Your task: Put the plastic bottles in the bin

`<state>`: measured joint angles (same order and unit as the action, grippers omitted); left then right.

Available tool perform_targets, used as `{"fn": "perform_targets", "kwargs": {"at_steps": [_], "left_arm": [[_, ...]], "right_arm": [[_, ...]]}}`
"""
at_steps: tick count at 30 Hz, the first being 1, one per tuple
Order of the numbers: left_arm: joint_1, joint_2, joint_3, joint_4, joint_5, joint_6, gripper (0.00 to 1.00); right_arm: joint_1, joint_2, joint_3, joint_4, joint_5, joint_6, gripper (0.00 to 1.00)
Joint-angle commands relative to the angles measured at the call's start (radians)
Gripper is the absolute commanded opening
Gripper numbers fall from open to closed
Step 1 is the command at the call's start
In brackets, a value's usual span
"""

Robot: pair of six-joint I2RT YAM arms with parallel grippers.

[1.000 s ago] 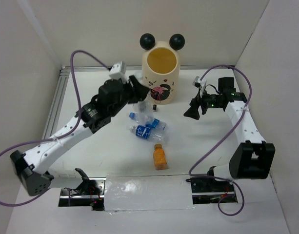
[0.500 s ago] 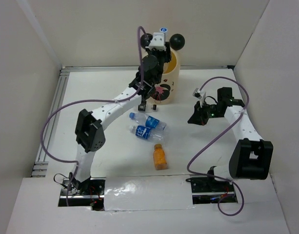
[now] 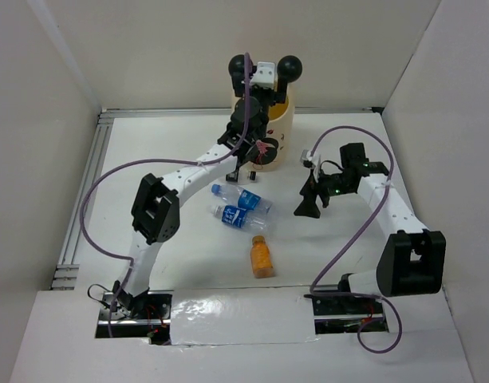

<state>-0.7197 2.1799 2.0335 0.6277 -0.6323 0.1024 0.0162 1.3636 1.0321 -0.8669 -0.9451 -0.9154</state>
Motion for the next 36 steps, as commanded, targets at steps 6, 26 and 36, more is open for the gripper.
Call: {"fn": "perform_targets", "kwargs": {"at_steps": [6, 26, 36], "left_arm": [[-0.103, -0.561, -0.514, 0.086, -0.136, 0.016, 1.0], [-0.132, -1.664, -1.329, -1.533, -0.242, -1.327, 0.99], [-0.132, -1.611, -1.349, -1.43, -0.176, -1.258, 0.99]], "right_arm": [[0.266, 0.031, -0.027, 0.365, 0.098, 0.217, 0.62], [0.798, 0.566, 0.379, 0.405, 0.632, 0.375, 0.87], [0.827, 0.548, 0.286, 0.376, 0.769, 0.354, 0.87]]}}
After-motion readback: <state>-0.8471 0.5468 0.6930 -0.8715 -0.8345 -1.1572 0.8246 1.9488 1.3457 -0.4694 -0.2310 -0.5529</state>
